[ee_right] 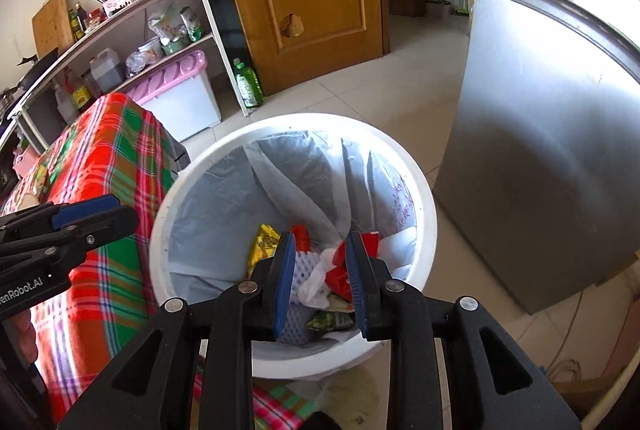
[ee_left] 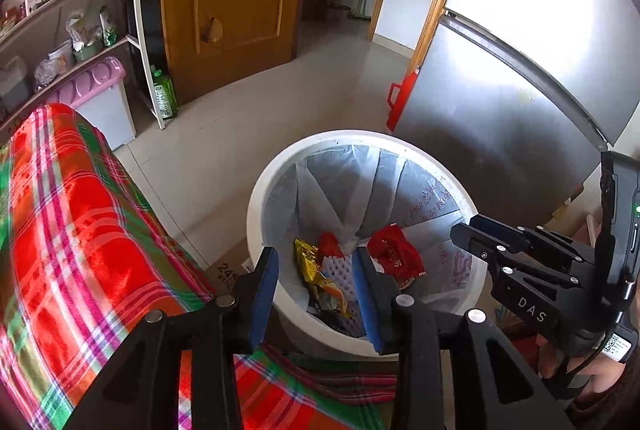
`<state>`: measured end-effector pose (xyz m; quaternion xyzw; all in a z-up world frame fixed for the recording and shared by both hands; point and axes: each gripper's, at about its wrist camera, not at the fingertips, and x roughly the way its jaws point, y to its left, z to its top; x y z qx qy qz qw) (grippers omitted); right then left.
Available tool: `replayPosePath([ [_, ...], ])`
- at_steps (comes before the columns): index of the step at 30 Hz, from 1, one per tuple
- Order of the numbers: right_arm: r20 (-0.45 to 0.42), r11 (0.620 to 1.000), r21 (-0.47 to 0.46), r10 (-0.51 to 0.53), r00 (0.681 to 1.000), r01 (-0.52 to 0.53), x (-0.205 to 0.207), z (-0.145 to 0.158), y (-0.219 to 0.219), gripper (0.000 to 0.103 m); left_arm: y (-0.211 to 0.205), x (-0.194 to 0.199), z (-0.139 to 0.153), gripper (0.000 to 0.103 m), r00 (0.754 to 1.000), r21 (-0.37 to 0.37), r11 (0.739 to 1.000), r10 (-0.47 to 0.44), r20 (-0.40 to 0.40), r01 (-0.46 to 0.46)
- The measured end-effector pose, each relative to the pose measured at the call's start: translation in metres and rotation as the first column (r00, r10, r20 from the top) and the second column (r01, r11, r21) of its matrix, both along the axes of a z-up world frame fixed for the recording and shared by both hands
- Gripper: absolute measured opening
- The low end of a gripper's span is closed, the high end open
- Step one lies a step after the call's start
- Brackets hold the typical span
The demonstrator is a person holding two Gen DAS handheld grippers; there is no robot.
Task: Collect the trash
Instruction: 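Move both open tools back to the tissue and yellow packet on the bed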
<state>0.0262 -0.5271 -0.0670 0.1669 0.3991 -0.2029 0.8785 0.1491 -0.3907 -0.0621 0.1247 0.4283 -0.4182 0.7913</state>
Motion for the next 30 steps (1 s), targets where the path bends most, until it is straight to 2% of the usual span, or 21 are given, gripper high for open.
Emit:
replayPosePath([
  [6,0.032,1.000,-0.007,0.008,0.999,-0.008,-0.002,0.016,0.013,0.028,0.022,0.000,0.015,0.043,1.000,-0.032,0.999,0.028,0.009,-0.027],
  [8,0.050,1.000,-0.016,0.019,0.999,-0.019,-0.002,0.023,0.021,0.042,0.031,-0.001,0.021,0.043,0.999,-0.042,0.999,0.035,0.020,-0.034],
  [9,0.059,0.999,-0.022,0.026,0.998,-0.025,-0.003,0.027,0.025,0.044,0.035,-0.001,0.023,0.043,0.999,-0.046,0.998,0.040,0.025,-0.039],
  [17,0.111,0.995,-0.059,0.089,0.990,-0.083,0.006,0.052,0.062,0.044,0.078,-0.001,0.045,0.043,0.994,-0.096,0.991,0.097,0.056,-0.091],
  [25,0.135,0.985,-0.060,0.168,0.976,-0.162,0.028,0.060,0.101,0.044,0.127,0.007,0.057,0.044,0.979,-0.119,0.977,0.186,0.078,-0.177],
  [27,0.138,0.981,-0.063,0.191,0.972,-0.184,0.033,0.062,0.112,0.044,0.140,0.010,0.059,0.052,0.974,-0.119,0.972,0.211,0.085,-0.201],
  [30,0.143,0.972,-0.065,0.231,0.962,-0.224,0.043,0.063,0.130,0.044,0.162,0.016,0.059,0.054,0.966,-0.129,0.963,0.247,0.077,-0.236],
])
